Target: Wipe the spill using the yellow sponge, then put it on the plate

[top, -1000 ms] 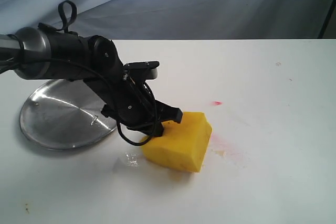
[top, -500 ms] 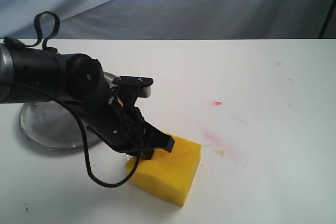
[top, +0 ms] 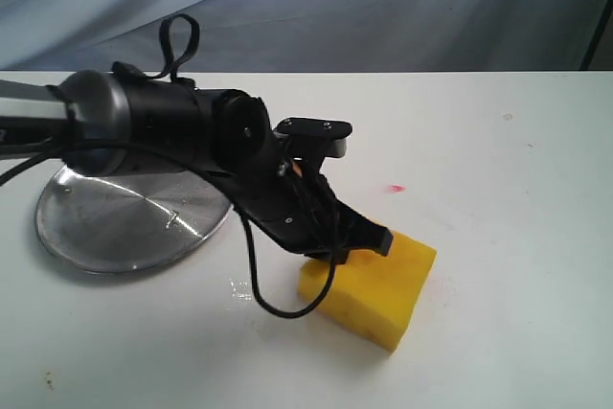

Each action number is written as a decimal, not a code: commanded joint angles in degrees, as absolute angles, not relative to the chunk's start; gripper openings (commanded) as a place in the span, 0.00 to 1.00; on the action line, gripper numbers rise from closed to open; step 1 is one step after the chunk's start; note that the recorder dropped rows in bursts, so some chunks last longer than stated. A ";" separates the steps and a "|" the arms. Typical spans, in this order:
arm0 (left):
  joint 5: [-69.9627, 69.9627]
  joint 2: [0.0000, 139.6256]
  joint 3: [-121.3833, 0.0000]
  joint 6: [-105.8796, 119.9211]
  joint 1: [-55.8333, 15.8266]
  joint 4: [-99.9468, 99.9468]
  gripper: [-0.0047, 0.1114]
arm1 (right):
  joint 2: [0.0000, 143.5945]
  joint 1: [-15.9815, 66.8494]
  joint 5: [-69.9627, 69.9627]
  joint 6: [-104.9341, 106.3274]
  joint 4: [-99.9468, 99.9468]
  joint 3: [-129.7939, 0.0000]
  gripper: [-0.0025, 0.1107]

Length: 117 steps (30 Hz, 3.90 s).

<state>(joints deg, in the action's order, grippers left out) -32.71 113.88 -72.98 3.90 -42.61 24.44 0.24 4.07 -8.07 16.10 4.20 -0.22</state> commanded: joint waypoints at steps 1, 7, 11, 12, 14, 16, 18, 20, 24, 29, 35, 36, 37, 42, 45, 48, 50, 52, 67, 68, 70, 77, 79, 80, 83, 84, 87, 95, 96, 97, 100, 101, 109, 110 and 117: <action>-34.68 117.70 -78.98 3.49 -42.90 25.05 0.10 | 0.00 3.99 -7.67 16.05 3.62 0.00 0.02; -36.33 121.42 -82.03 3.49 -39.91 23.15 0.10 | 0.00 3.99 -7.67 16.05 3.62 0.00 0.02; -41.93 119.95 -81.19 2.49 -38.18 16.69 0.10 | 0.00 3.99 -7.67 16.05 3.62 0.00 0.02; -42.04 119.10 -80.18 1.65 -38.18 15.08 0.10 | 0.00 3.99 -7.67 16.05 3.62 0.00 0.02; -41.40 116.44 -76.78 1.12 -38.18 13.17 0.10 | 0.00 3.99 -7.67 16.05 3.62 0.00 0.02; -40.75 113.72 -73.04 1.12 -38.18 13.15 0.10 | 0.00 3.99 -7.67 16.05 3.62 0.00 0.02; -40.54 111.12 -69.48 1.12 -38.18 13.15 0.10 | 0.00 3.99 -7.67 16.05 3.62 0.00 0.02; -40.54 108.95 -66.73 0.87 -38.78 14.89 0.10 | 0.00 3.99 -7.67 16.05 3.62 0.00 0.02; -40.54 107.66 -65.64 0.87 -40.85 15.52 0.10 | 0.00 3.99 -7.67 16.05 3.62 0.00 0.02; -34.07 107.66 -65.64 1.65 -44.63 18.40 0.10 | 0.00 3.99 -7.67 16.05 3.62 0.00 0.02; -31.55 108.56 -67.16 1.78 -45.64 19.99 0.10 | 0.00 3.99 -7.67 16.05 3.62 0.00 0.02; -32.17 109.37 -68.11 1.78 -45.64 19.99 0.10 | 0.00 3.99 -7.67 16.05 3.62 0.00 0.02; -33.01 110.22 -69.28 1.78 -45.64 19.99 0.10 | 0.00 3.99 -7.67 16.05 3.62 0.00 0.02; -36.34 115.53 -76.51 3.02 -45.64 19.84 0.10 | 0.00 3.99 -7.67 16.05 3.62 0.00 0.02; -38.02 118.72 -81.06 3.34 -45.64 19.84 0.10 | 0.00 3.99 -7.67 16.05 3.62 0.00 0.02; -39.38 121.49 -85.13 3.42 -45.54 19.84 0.10 | 0.00 3.99 -7.67 16.05 3.62 0.00 0.02; -39.51 123.09 -87.08 3.42 -45.24 19.75 0.10 | 0.00 3.99 -7.67 16.05 3.62 0.00 0.02; -39.51 124.14 -88.21 3.31 -44.53 19.37 0.10 | 0.00 3.99 -7.67 16.05 3.62 0.00 0.02; -47.23 122.16 -84.68 -1.75 -40.46 5.32 0.10 | 0.00 3.99 -7.67 16.05 3.62 0.00 0.02; -46.43 121.25 -83.52 -1.75 -40.46 5.32 0.10 | 0.00 3.99 -7.67 16.05 3.62 0.00 0.02; -45.26 119.36 -81.33 -1.75 -40.46 5.32 0.10 | 0.00 3.99 -7.67 16.05 3.62 0.00 0.02; -43.55 112.52 -73.42 -1.75 -40.46 5.32 0.10 | 0.00 3.99 -7.67 16.05 3.62 0.00 0.02; -43.55 110.84 -71.62 -1.75 -40.46 5.32 0.10 | 0.00 3.99 -7.67 16.05 3.62 0.00 0.02; -43.55 109.98 -70.81 -1.75 -40.46 5.32 0.10 | 0.00 3.99 -7.67 16.05 3.62 0.00 0.02; -43.23 107.59 -69.17 -1.75 -40.46 5.32 0.10 | 0.00 3.99 -7.67 16.05 3.62 0.00 0.02; -42.86 106.92 -69.00 -1.75 -40.46 5.32 0.10 | 0.00 3.99 -7.67 16.05 3.62 0.00 0.02; -38.72 105.85 -68.88 -1.75 -40.46 6.66 0.10 | 0.00 3.99 -7.67 16.05 3.62 0.00 0.02; -20.15 106.22 -68.88 -4.35 -40.78 23.49 0.41 | 0.00 3.99 -7.67 16.05 3.62 0.00 0.02; -19.89 106.87 -69.00 -5.81 -40.88 24.62 0.52 | 0.00 3.99 -7.67 16.05 3.62 0.00 0.02; -19.21 107.43 -69.00 -7.10 -40.89 26.44 0.58 | 0.00 3.99 -7.67 16.05 3.62 0.00 0.02; -17.67 109.41 -69.10 -8.05 -41.30 30.39 0.59 | 0.00 3.99 -7.67 16.05 3.62 0.00 0.02; -17.54 110.57 -69.77 -8.99 -41.81 31.09 0.59 | 0.00 3.99 -7.67 16.05 3.62 0.00 0.02; -21.00 118.68 -75.48 -12.15 -43.15 31.96 0.59 | 0.00 3.99 -7.67 16.05 3.62 0.00 0.02; -21.13 119.26 -75.64 -12.15 -43.23 31.96 0.58 | 0.00 3.99 -7.67 16.05 3.62 0.00 0.02; -25.12 120.31 -75.64 -11.48 -43.33 25.91 0.12 | 0.00 3.99 -7.67 16.05 3.62 0.00 0.02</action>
